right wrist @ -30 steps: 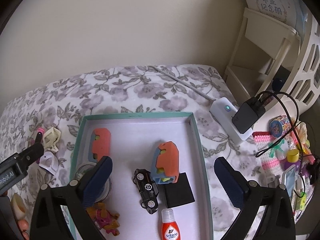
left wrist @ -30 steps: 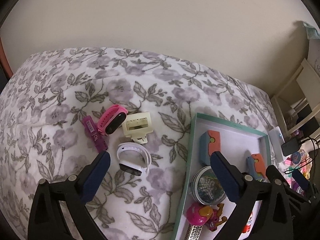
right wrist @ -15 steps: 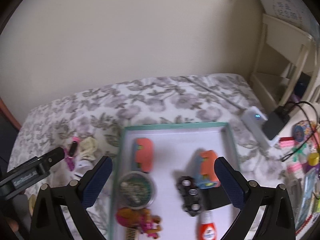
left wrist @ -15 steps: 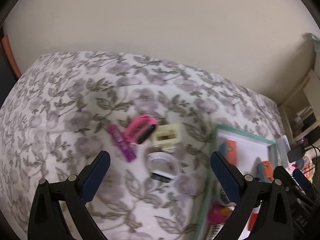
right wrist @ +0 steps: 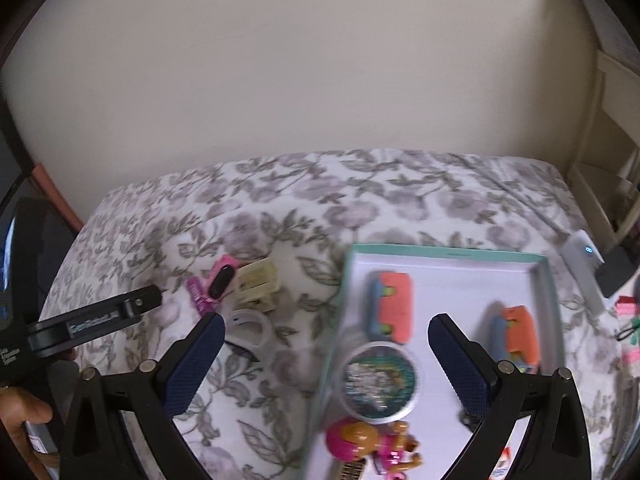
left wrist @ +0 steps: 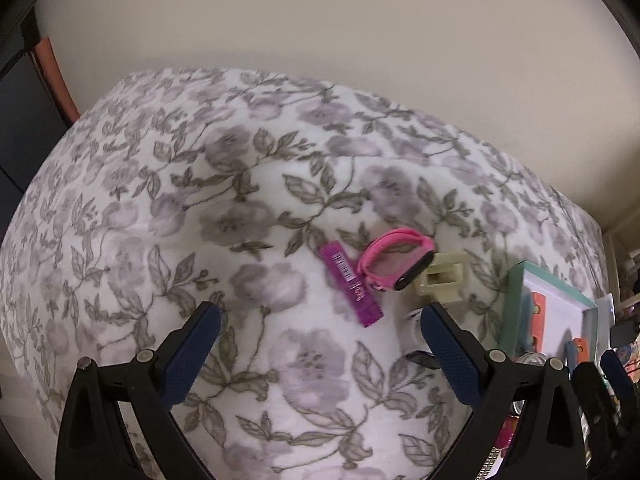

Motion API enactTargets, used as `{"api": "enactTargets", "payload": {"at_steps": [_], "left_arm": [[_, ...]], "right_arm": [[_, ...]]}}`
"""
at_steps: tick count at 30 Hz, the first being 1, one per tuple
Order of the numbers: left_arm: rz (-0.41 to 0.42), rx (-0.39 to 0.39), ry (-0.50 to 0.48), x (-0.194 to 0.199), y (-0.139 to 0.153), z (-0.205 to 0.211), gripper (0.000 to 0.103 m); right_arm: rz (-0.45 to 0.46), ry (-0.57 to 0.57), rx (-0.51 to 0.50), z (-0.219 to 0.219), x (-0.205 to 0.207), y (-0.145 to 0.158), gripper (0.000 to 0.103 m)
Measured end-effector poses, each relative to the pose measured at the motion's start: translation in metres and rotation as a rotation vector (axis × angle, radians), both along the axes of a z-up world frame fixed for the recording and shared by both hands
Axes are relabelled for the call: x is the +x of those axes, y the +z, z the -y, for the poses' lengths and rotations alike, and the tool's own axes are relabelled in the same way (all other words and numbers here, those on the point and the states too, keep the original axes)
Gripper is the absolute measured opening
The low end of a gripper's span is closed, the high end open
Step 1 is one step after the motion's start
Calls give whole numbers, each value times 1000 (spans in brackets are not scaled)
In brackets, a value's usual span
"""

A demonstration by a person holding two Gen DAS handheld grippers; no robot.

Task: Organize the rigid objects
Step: 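Move both open tools from the tray toward the items on the bedspread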

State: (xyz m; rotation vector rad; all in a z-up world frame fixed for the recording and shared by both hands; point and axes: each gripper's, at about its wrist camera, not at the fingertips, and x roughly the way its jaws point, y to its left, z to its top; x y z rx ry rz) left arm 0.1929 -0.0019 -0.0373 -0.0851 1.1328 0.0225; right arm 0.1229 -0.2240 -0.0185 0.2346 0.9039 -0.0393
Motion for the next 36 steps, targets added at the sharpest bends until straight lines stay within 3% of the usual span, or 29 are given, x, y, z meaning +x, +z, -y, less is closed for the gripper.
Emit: {"api": "enactTargets", "payload": {"at_steps": [12, 20, 31, 36], "left_arm": [[-75, -16, 56, 27, -40, -19, 100], [-95, -48, 23, 37, -64, -10, 100], [-105, -24, -5, 41, -85, 6, 100], [-93, -7, -15, 38, -86, 9, 94]], "right_arm": [[-32, 126, -11, -52, 25, -33, 103], [-81, 166, -22, -70, 44, -63, 100], [-121, 182, -37, -77, 55, -89, 100], [-129, 178, -49, -80, 56, -95, 93]]}}
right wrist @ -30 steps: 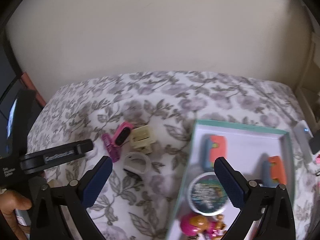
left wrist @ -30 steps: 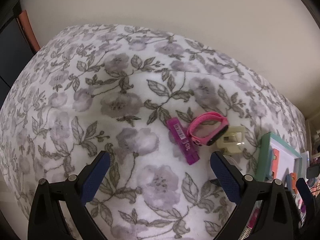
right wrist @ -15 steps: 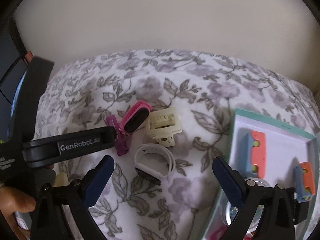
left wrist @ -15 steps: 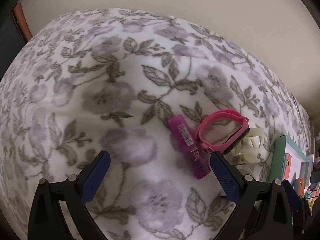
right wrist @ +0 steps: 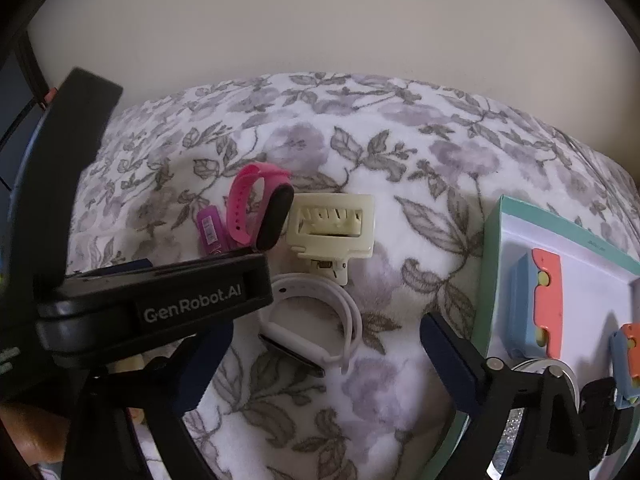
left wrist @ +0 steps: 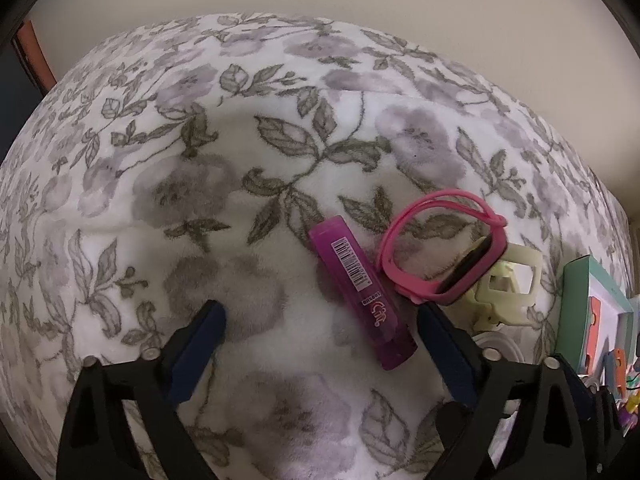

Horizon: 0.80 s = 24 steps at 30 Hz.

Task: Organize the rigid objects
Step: 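Move both open tools from the tray toward the items on the bedspread, then grasp the purple lip balm with the left tool while the right tool grasps the white watch band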

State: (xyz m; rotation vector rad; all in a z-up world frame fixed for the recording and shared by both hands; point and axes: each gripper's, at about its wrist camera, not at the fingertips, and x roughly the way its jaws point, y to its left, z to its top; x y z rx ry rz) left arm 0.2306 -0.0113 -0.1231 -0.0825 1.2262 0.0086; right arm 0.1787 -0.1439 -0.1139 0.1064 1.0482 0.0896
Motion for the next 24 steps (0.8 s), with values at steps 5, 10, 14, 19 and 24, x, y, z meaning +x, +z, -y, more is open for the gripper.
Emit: {"api": "enactTargets", "payload": {"at_steps": [5, 10, 14, 19, 24], "left_arm": [[4, 5, -26, -2, 4, 7, 80], [11, -15, -33, 0, 9, 8, 59], [12, 26, 2, 3, 9, -2, 24], [4, -26, 23, 4, 9, -14, 21], [2, -24, 25, 5, 10, -10, 21]], "right_arm": [[-7, -12, -3, 0, 0, -5, 80], [-6, -16, 26, 2, -2, -6, 69], [-2, -4, 35, -1, -2, -4, 59], [-8, 2, 42, -3, -2, -4, 55], [-13, 1, 51, -1, -3, -3, 55]]}}
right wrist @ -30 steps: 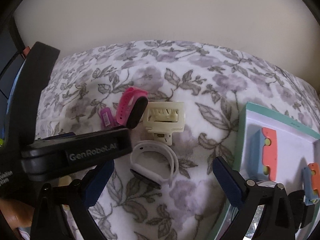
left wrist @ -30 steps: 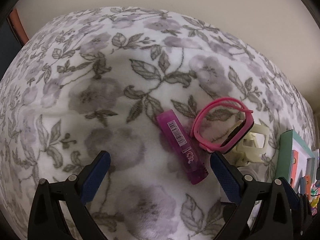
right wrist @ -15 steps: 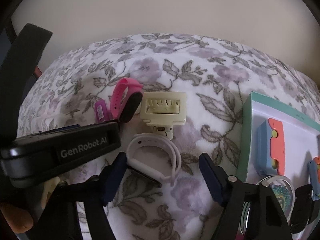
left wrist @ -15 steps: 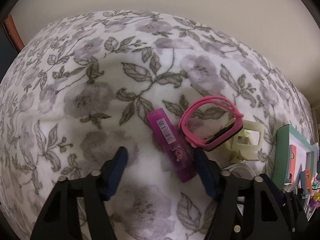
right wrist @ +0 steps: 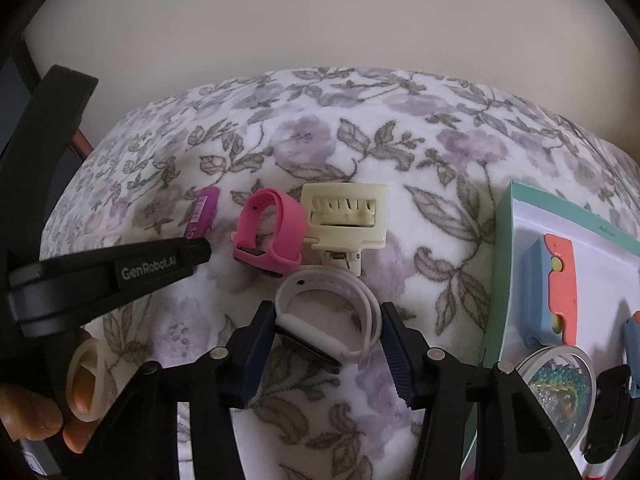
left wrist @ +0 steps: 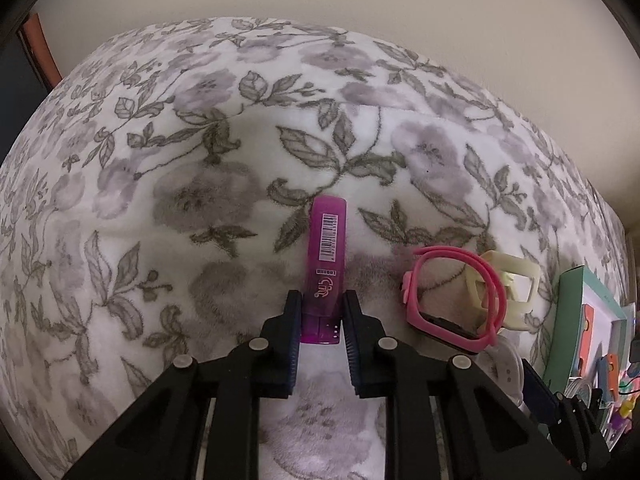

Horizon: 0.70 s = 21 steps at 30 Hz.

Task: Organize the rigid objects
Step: 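Grasp the purple lip balm with the left tool while the right tool grasps the white watch band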

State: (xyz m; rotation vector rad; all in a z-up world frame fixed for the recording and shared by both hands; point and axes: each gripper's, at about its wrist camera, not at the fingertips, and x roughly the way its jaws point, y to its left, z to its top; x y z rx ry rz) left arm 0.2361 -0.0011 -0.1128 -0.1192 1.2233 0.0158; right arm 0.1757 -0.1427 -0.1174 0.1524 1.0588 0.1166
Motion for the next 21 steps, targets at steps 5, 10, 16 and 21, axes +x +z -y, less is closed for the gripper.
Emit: {"api": "enactTargets", "payload": {"at_steps": [5, 10, 16, 21], "left_arm": [[4, -16, 11, -6, 7, -5, 21], [28, -32, 19, -7, 18, -9, 21], [85, -53, 29, -9, 43, -15, 21], [156, -61, 35, -13, 72, -19, 21]], "right_arm": [[-4, -16, 0, 5, -1, 3, 55], [7, -26, 7, 9, -2, 10, 55], [45, -38, 27, 19, -4, 28, 54], [90, -58, 43, 29, -7, 49, 54]]}}
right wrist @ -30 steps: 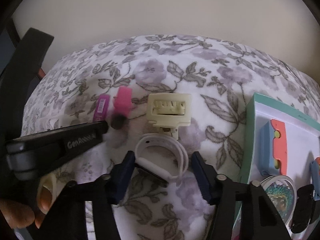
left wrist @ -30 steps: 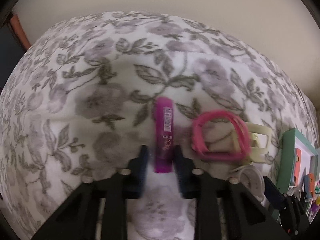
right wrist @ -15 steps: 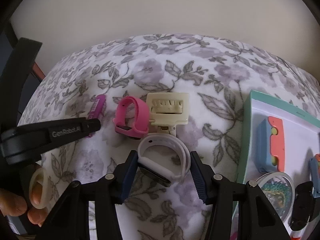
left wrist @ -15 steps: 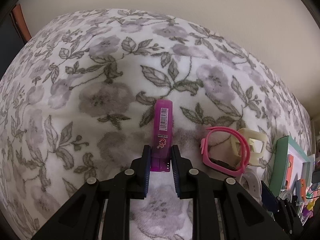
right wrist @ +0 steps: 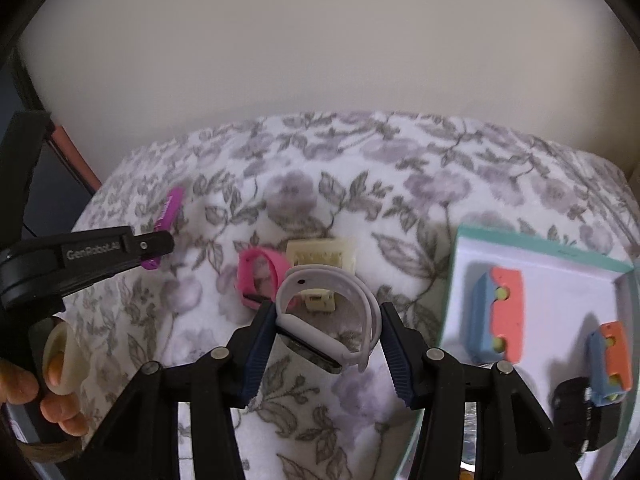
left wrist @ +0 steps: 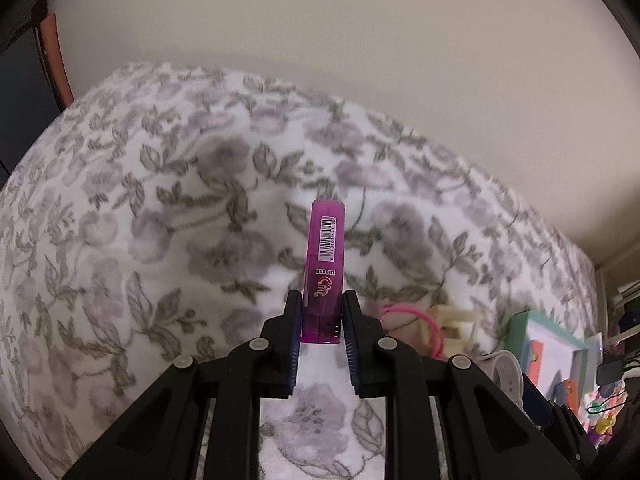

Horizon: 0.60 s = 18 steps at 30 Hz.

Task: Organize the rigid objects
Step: 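Grasp the purple lip balm with the left tool while the right tool grasps the white watch band, then carry the lip balm with the left tool over the tray while the right tool carries the white band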

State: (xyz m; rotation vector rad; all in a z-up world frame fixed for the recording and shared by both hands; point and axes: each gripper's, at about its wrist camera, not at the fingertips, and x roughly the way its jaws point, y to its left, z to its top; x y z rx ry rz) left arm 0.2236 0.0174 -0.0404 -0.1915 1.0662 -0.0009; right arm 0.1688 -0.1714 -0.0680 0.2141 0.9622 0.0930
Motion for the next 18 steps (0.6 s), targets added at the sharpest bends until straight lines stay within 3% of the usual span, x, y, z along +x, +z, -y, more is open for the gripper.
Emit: {"api": "enactTargets", "payload": {"at_steps": [10, 18], "left_arm": [[103, -24, -42, -5, 42, 17, 21], [117, -21, -108, -10, 50, 48, 21]], "right_arm": [[52, -73, -11, 31, -8, 43, 54], [31, -146, -29, 67, -15, 49, 54]]}}
